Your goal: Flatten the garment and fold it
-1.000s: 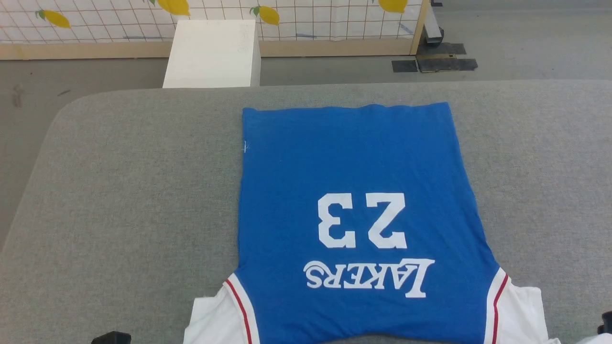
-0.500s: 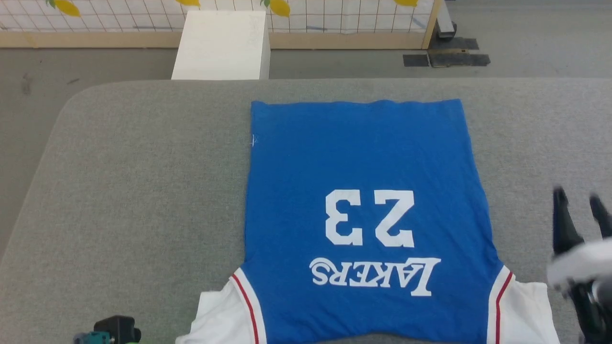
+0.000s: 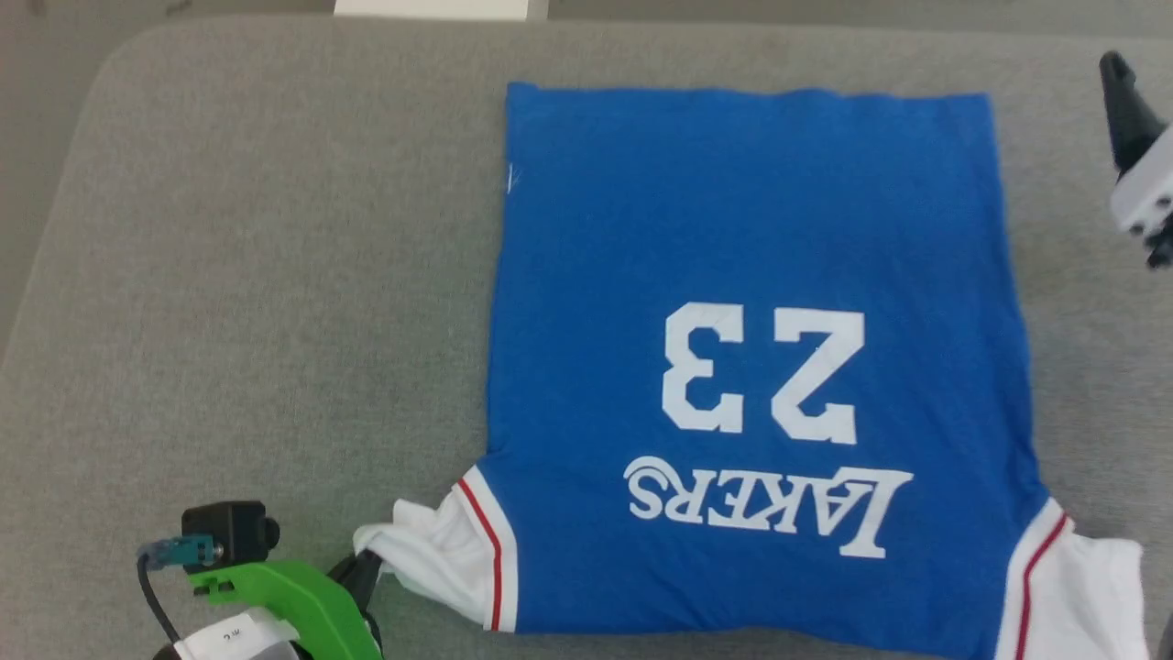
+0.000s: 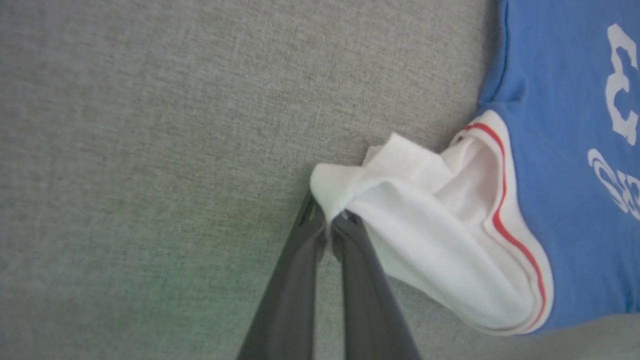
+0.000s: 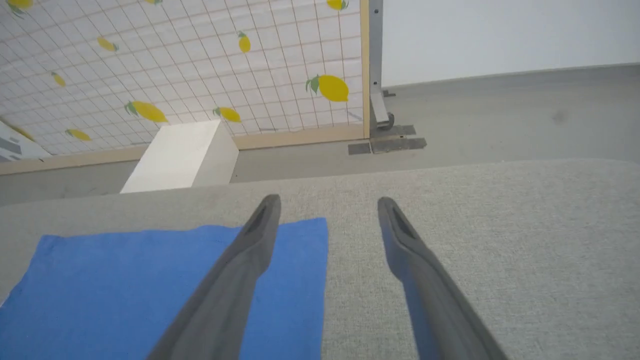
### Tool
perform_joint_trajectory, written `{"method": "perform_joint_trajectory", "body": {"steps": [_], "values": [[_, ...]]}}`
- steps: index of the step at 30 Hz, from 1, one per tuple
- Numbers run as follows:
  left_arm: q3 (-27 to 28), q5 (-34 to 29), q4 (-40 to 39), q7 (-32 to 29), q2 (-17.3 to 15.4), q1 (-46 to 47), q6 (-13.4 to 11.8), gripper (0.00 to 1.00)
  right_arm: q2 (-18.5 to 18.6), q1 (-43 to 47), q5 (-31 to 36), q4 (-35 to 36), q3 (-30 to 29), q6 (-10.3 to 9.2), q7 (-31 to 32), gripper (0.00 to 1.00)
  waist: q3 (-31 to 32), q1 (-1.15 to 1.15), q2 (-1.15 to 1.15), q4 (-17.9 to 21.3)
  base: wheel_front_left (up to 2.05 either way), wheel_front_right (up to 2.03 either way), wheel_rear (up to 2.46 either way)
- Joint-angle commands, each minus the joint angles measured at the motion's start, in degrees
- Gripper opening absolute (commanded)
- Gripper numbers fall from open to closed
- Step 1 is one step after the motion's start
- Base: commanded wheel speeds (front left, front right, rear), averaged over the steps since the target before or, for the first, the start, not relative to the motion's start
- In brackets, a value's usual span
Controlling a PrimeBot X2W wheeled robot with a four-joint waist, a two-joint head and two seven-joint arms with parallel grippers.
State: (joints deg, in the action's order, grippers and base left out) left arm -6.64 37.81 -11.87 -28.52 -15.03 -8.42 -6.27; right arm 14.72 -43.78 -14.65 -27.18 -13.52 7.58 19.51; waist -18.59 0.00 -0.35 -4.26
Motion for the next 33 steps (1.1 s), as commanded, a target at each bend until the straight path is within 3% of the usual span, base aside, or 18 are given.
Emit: {"method": "perform_joint_trajectory", "body": {"steps": [1,9,19,20,21,22,26,33], "values": [[-0.1,-0.3,0.0,0.5,0.1,1.6,0.5,0.0,0.8,-2.5,-0.3,-1.4,0.6,-0.09,2.6,1.0,-7.4,0.0,0.35,-4.1,0.0,0.0,0.0],[-1.0,-0.3,0.7,2.2,0.9,5.0,1.8,0.0,3.7,-11.8,3.1,-5.6,0.0,-0.09,18.4,1.0,-13.8,0.0,0.35,-7.2,0.0,0.0,0.0],[-1.8,-0.1,1.8,3.9,1.8,6.7,2.6,0.0,2.2,-16.0,11.3,-4.3,-4.0,-0.09,31.4,1.0,-17.5,0.0,0.35,-9.0,0.0,0.0,0.0],[-1.8,-0.1,1.8,4.0,1.9,6.6,2.6,0.0,2.1,-15.8,12.3,-4.0,-4.1,-0.09,33.2,0.76,-17.6,0.0,0.35,-9.0,0.0,0.0,0.0],[-1.8,-0.1,1.9,4.1,1.9,6.6,2.5,0.0,1.9,-15.6,13.0,-3.6,-4.4,-0.09,34.6,0.31,-17.6,0.0,0.35,-9.0,0.0,0.0,0.0],[-1.8,-0.1,2.0,4.2,2.0,6.6,2.5,0.0,1.5,-15.2,13.7,-3.1,-4.4,-0.09,36.2,0.01,-17.5,0.0,0.35,-9.0,0.0,0.0,0.0],[-2.0,0.4,2.5,4.5,2.3,6.6,2.6,0.0,1.5,-12.9,15.2,0.5,-2.9,-0.09,37.7,0.0,-16.8,0.0,0.35,-8.8,0.0,0.0,0.0],[-1.7,1.1,3.9,4.7,2.1,5.6,2.6,0.0,2.6,-1.1,10.8,9.4,1.3,-0.09,8.4,0.0,-10.2,0.0,0.35,-7.0,0.0,0.0,0.0]]}}
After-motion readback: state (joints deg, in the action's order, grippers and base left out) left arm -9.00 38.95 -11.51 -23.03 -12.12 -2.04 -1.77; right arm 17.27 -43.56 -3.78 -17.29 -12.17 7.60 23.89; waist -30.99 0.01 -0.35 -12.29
